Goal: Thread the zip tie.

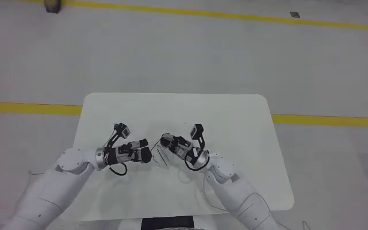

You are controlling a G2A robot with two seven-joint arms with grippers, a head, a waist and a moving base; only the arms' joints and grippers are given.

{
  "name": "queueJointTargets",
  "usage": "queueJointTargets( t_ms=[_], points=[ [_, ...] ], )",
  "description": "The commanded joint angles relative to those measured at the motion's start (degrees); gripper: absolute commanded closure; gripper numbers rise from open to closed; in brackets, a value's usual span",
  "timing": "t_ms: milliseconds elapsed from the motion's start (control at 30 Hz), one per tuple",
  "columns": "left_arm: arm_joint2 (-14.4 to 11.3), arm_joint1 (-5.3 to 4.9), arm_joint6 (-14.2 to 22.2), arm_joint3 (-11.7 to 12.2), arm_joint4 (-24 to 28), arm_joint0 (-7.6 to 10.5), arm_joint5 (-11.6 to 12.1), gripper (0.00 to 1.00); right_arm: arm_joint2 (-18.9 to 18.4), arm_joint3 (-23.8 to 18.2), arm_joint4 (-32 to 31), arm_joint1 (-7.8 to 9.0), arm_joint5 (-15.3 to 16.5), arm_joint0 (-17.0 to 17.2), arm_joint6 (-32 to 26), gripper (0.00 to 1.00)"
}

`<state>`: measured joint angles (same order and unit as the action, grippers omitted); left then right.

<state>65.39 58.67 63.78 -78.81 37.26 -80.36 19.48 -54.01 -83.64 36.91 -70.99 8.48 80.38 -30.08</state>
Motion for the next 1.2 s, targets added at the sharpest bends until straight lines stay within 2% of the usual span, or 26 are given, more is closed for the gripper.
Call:
queueJointTargets(
  t_ms=[0,200,300,333,400,500,600,733,933,1167],
  points=[
    [-0.01,-0.05,0.02,-0.04,-0.07,0.02,0.0,0.0,-0.06,-0.08,0.0,-0.01,0.22,0.02,0.14,1.0],
    [-0.01,-0.05,0.02,-0.04,-0.07,0.02,0.0,0.0,-0.06,-0.08,0.0,-0.01,0.22,0.02,0.14,1.0],
    [-0.62,0.25,-1.69,-0.19,2.04,-0.4,0.0,0.0,0.26,-0.7,2.3,-0.51,0.73,0.98,3.66,1.0],
    [-0.79,0.29,-2.27,0.28,0.92,-0.25,0.0,0.0,0.34,-0.69,2.37,-0.66,1.23,1.07,5.04,1.0],
    [-0.62,0.75,-5.44,0.1,1.93,-0.64,0.0,0.0,0.93,-1.02,2.89,-1.15,2.63,1.61,8.61,1.0],
    [0.27,1.49,-7.13,-0.38,2.59,-1.42,0.0,0.0,2.02,-0.89,2.87,-1.8,3.56,2.04,12.5,1.0],
    [0.94,2.4,-7.9,-0.5,2.01,-2.19,0.0,0.0,2.85,-0.72,2.77,-2.37,3.79,2.21,15.8,1.0],
    [1.89,3.75,-7.89,0.2,1.51,-2.32,0.0,0.0,3.59,-0.52,2.13,-3.01,3.84,2.18,19.41,1.0],
    [3.75,5.84,-8.5,0.66,0.81,-2.83,0.0,0.0,4.06,-0.76,2.76,-3.65,3.69,2.31,20.13,1.0],
    [3.75,5.84,-8.5,0.66,0.81,-2.83,0.0,0.0,4.06,-0.76,2.76,-3.65,3.69,2.31,20.13,1.0]
  ],
)
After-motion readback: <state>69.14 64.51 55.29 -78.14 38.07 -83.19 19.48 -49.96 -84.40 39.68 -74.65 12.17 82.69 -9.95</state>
